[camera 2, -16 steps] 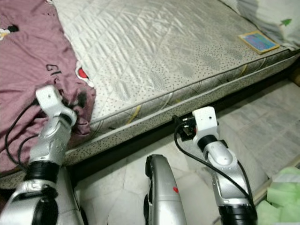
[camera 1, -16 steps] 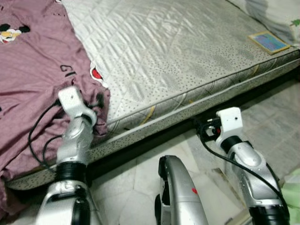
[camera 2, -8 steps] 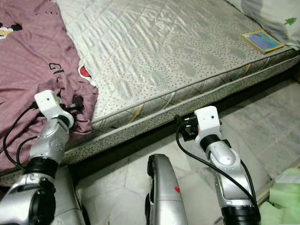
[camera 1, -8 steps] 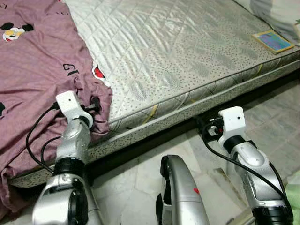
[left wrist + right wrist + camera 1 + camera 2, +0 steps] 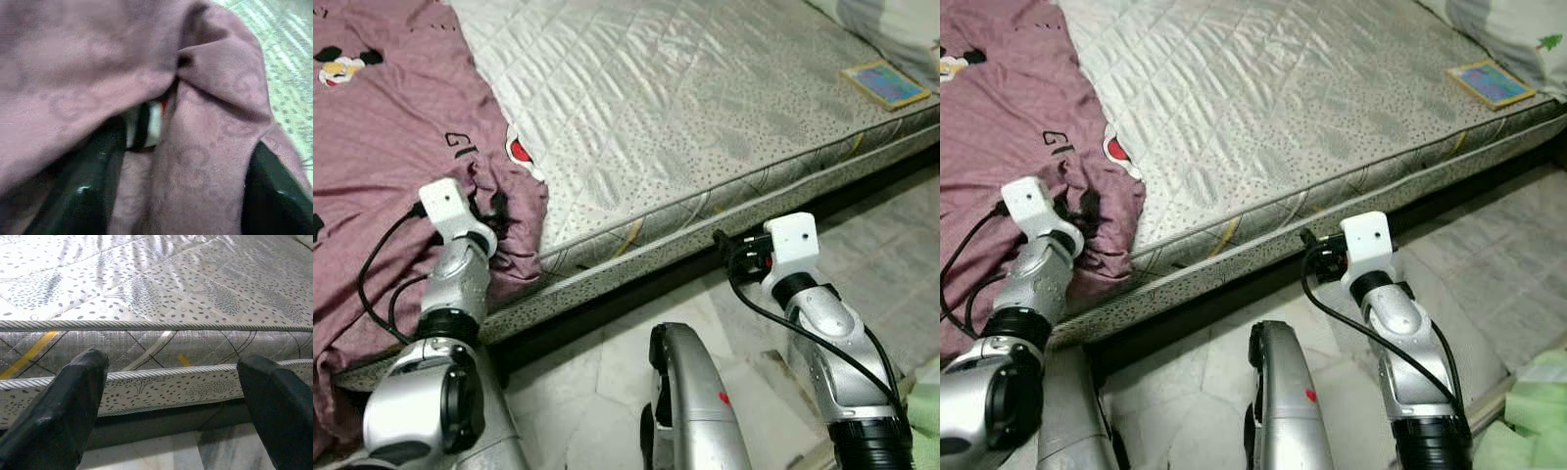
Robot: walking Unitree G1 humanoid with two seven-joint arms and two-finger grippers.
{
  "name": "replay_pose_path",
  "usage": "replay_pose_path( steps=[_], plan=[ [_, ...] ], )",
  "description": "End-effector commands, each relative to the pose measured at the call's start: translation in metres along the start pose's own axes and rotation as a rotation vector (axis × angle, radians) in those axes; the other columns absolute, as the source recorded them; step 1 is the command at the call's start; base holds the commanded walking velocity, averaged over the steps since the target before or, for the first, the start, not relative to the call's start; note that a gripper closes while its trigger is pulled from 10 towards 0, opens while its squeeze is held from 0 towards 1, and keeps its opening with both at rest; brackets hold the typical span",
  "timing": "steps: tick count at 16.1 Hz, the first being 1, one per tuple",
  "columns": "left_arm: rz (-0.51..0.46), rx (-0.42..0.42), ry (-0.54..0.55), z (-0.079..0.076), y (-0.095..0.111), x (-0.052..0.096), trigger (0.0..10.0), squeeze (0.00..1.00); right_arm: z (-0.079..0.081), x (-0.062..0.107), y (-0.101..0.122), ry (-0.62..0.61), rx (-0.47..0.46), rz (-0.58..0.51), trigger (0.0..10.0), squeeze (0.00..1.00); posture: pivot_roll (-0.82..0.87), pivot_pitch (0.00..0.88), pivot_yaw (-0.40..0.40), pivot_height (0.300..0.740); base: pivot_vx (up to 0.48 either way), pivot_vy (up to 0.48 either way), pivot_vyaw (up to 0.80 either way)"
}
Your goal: Clean up the room
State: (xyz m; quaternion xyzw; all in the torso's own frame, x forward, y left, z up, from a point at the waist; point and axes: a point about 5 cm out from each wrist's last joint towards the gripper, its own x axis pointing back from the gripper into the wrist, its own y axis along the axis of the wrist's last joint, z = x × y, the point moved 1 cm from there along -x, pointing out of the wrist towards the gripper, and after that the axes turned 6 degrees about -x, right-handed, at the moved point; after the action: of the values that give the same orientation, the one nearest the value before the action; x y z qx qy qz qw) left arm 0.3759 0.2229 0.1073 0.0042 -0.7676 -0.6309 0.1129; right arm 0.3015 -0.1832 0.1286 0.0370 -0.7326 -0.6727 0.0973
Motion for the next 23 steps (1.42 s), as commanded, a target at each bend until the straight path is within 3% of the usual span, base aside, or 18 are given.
replay_pose_path(
  steps=[1, 6, 11, 14, 17, 21, 23],
  plan=[
    [0.016, -0.012, 0.015, 0.004, -0.001, 0.000, 0.0, 0.00, -0.002, -0.002, -0.002, -0.014, 0.008, 0.005, 10.0, 0.00, -0.13, 0.140, -0.073, 0.499, 0.000, 0.000, 0.00],
    [0.107, -0.072, 0.117, 0.027, -0.015, 0.003, 0.0, 0.00, -0.001, -0.006, -0.001, -0.030, 0.007, -0.007, 10.0, 0.00, -0.13, 0.124, -0.065, 0.499, 0.000, 0.000, 0.00],
    [0.088, -0.104, 0.265, 0.056, -0.008, 0.007, 0.0, 0.00, 0.000, -0.012, 0.000, -0.041, 0.009, -0.024, 10.0, 0.00, -0.12, 0.112, -0.062, 0.499, 0.000, 0.000, 0.00],
    [0.056, -0.149, 0.391, 0.085, 0.004, 0.013, 0.0, 0.00, 0.000, -0.014, 0.001, -0.049, 0.010, -0.033, 10.0, 0.00, -0.11, 0.107, -0.059, 0.499, 0.000, 0.000, 0.00],
    [0.061, -0.160, 0.398, 0.098, 0.008, 0.016, 0.0, 0.00, 0.002, -0.017, 0.002, -0.052, 0.007, -0.038, 10.0, 0.00, -0.11, 0.104, -0.058, 0.499, 0.000, 0.000, 0.00],
    [0.107, -0.227, 0.285, 0.084, 0.000, 0.012, 0.0, 0.00, 0.006, -0.020, 0.003, -0.045, 0.000, -0.048, 10.0, 0.00, -0.10, 0.101, -0.059, 0.499, 0.000, 0.000, 0.00],
    [0.134, -0.268, 0.174, 0.060, -0.012, 0.009, 0.0, 0.00, 0.007, -0.022, 0.003, -0.044, -0.002, -0.050, 10.0, 0.00, -0.09, 0.100, -0.060, 0.499, 0.000, 0.000, 0.00]
  ],
)
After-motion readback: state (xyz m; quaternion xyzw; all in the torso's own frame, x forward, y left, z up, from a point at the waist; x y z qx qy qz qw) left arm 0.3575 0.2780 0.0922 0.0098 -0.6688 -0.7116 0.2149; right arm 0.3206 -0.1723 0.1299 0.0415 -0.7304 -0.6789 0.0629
